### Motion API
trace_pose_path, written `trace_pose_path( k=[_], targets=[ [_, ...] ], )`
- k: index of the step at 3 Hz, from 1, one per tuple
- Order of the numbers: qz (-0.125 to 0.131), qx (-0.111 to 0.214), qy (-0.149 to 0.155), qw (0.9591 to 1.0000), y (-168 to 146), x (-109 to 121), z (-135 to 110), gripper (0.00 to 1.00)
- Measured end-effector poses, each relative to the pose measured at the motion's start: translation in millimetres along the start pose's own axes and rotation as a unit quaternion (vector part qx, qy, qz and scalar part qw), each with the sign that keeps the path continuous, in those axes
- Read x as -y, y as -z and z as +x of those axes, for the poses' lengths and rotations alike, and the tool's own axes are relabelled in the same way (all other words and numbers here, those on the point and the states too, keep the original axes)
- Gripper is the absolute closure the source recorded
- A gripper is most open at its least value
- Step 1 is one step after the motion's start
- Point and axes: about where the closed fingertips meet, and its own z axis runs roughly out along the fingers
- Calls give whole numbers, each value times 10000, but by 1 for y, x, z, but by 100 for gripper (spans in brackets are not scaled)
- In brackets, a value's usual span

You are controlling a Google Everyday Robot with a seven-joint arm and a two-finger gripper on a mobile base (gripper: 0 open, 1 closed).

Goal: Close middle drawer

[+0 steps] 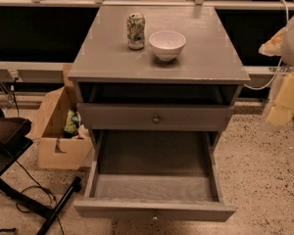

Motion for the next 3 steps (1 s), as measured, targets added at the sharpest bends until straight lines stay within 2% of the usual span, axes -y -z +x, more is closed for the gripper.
trace_pose_path(
  k=[1,2,3],
  targets=[
    [0,0,0,10000,0,0,0,0],
    [-38,144,-210,9997,-24,-12,11,0],
    [-103,502,-536,9972,-72,-46,26,0]
  ],
)
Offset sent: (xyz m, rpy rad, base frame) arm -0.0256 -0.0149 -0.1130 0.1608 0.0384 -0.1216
